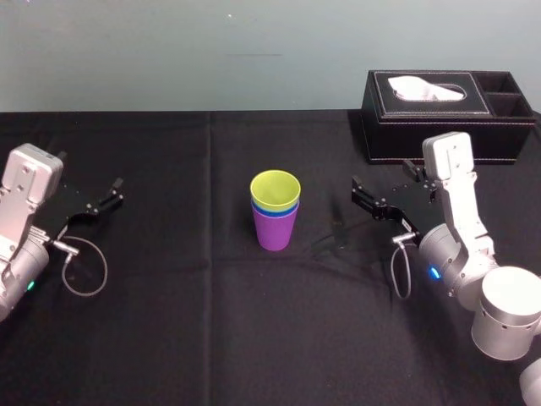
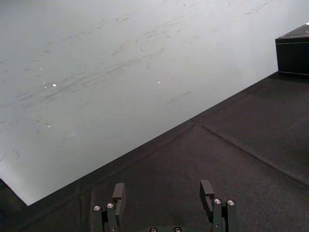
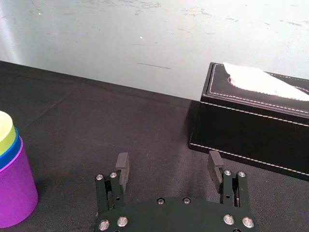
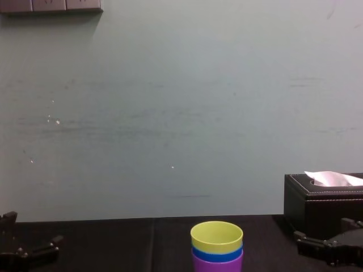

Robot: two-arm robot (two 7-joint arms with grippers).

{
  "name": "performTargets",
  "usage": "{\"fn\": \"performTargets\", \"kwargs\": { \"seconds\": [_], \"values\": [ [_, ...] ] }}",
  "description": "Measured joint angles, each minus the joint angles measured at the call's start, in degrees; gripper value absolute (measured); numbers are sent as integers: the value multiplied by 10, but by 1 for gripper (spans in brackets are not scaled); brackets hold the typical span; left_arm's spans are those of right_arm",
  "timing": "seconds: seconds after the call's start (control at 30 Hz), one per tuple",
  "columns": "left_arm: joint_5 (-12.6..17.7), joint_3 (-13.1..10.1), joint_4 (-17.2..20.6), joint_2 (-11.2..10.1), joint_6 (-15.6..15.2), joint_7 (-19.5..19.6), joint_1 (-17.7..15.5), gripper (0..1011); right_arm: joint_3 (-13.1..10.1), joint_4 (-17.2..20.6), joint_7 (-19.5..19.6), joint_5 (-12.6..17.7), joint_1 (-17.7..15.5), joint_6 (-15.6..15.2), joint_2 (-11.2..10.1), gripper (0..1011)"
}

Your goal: Stack the three plastic cups sequentially using one hand.

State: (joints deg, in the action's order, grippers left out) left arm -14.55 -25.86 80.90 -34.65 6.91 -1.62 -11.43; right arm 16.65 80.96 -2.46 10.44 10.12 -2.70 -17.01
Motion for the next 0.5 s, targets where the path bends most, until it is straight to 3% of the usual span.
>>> {"fn": "performTargets", "kwargs": {
  "seconds": [0.5],
  "values": [
    [0, 0, 0, 0, 0, 0, 0, 1011, 1, 1, 1, 0, 0, 0, -1, 1003]
  ]
}}
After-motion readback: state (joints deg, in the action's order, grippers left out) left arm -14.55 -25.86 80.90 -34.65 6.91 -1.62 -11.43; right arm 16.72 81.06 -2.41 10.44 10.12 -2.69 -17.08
